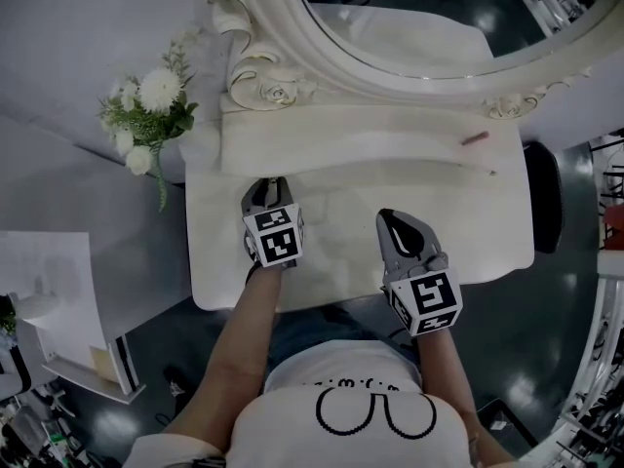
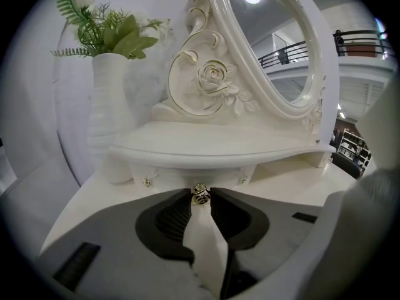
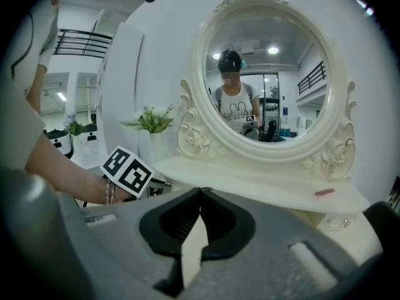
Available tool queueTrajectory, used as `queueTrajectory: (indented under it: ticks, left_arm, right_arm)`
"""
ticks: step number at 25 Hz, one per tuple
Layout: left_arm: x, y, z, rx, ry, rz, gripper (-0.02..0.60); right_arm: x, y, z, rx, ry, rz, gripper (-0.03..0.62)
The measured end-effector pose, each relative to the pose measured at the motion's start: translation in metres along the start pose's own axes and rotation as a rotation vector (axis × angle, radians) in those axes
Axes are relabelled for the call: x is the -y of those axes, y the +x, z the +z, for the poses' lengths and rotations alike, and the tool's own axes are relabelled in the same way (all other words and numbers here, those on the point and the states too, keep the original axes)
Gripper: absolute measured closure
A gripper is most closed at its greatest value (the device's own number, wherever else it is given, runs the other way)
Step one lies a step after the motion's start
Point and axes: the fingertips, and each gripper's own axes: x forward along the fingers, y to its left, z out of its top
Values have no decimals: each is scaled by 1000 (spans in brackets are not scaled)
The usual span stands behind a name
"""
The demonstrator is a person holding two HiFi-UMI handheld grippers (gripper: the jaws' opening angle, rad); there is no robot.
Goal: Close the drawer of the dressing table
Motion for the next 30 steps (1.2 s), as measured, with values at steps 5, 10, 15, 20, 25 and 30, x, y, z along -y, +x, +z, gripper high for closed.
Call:
queueTrajectory:
  ticks: [5,10,15,20,25,30]
  left_arm:
    - [0,-3,-3,-38,25,-3,278]
    - [5,-12,-3,-33,30,-33,118]
    - [13,-37,9,6,12,-69,118]
    - [11,-69,30,67,16,-72,118]
    - [13,-103,64,164,51,-74,118]
    - [17,-140,98,271,34,-96,120]
  right_arm:
    - [-3,-3,-1,-3,-5,7,591]
    - [-10,-3,2,5,-13,22,592]
    - [-17,-5,10,35,-21,33,592]
    - [-16,-14,29,90,-23,19,592]
    - [-5,-26,52,160,-15,-12,591]
    - [1,-39,71,221,-18,-35,592]
